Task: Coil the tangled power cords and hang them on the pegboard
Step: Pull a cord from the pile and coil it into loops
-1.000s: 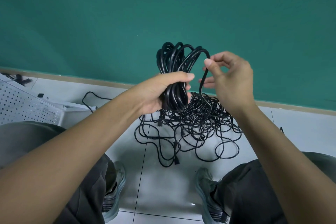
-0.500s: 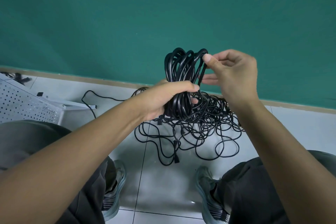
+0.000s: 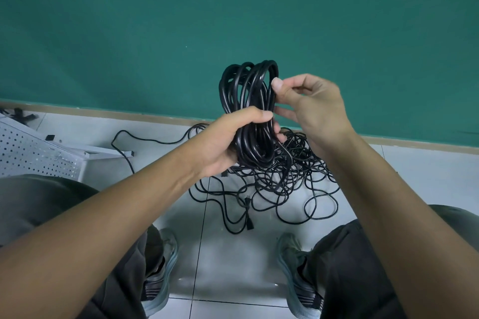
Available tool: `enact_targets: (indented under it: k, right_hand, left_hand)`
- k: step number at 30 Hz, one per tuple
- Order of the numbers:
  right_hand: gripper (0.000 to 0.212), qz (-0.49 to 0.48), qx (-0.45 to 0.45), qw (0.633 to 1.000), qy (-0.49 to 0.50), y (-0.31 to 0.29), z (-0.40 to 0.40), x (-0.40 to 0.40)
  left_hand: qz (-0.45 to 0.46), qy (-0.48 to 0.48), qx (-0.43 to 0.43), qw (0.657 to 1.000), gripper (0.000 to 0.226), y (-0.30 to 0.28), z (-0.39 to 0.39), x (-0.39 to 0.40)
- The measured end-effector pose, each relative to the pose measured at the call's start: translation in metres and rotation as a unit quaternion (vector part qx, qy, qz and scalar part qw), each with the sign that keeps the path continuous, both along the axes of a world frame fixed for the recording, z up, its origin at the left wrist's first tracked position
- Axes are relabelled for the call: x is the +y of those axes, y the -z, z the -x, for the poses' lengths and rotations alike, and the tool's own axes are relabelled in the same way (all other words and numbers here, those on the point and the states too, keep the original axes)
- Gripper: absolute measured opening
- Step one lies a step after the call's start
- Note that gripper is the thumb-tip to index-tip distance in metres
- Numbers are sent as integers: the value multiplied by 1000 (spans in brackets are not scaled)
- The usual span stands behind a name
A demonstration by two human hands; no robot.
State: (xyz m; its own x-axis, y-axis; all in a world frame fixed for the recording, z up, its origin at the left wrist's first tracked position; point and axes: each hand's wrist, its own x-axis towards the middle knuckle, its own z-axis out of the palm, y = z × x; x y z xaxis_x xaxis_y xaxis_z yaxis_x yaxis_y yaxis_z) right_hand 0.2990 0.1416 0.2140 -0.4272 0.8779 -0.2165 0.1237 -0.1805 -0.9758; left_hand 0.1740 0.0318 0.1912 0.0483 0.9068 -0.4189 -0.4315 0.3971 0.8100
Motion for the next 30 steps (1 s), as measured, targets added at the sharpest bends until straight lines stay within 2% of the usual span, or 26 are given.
enact_targets:
  k: [6, 9, 12, 15, 18, 20, 22, 25, 28, 30]
  right_hand:
    - [44, 39, -2, 999, -19, -1, 0, -4]
    - [40, 43, -36, 997, -56, 3, 2, -11]
    - [59, 15, -100, 988, -117, 12, 7, -25]
    - [71, -2, -121, 981, -153, 22, 12, -37]
    - [70, 74, -102, 976, -177, 29, 17, -44]
    - [70, 126, -77, 967, -205, 30, 17, -46]
    - [70, 144, -71, 957, -240, 26, 17, -47]
    - [52, 130, -86, 941, -299, 17, 13, -51]
    - [27, 106, -78, 935, -331, 11, 8, -52]
    - [21, 57, -98, 934, -337, 8, 3, -49]
  left_hand:
    - [-28, -13, -118, 993, 25, 3, 1, 2]
    - [-39, -39, -146, 988, 22, 3, 5, 6]
    - [-53, -122, -201, 971, 19, -3, 15, 11]
    - [-42, -237, -262, 935, 22, -6, 29, 15]
    - [-18, -342, -292, 893, 22, -10, 38, 17]
    - [-7, -386, -277, 880, 22, -14, 38, 17]
    - [-1, -402, -244, 882, 22, -16, 39, 17]
    - [15, -414, -180, 892, 22, -12, 44, 19]
    - [37, -404, -66, 912, 25, -5, 49, 21]
    - [52, -388, 35, 920, 33, 0, 49, 22]
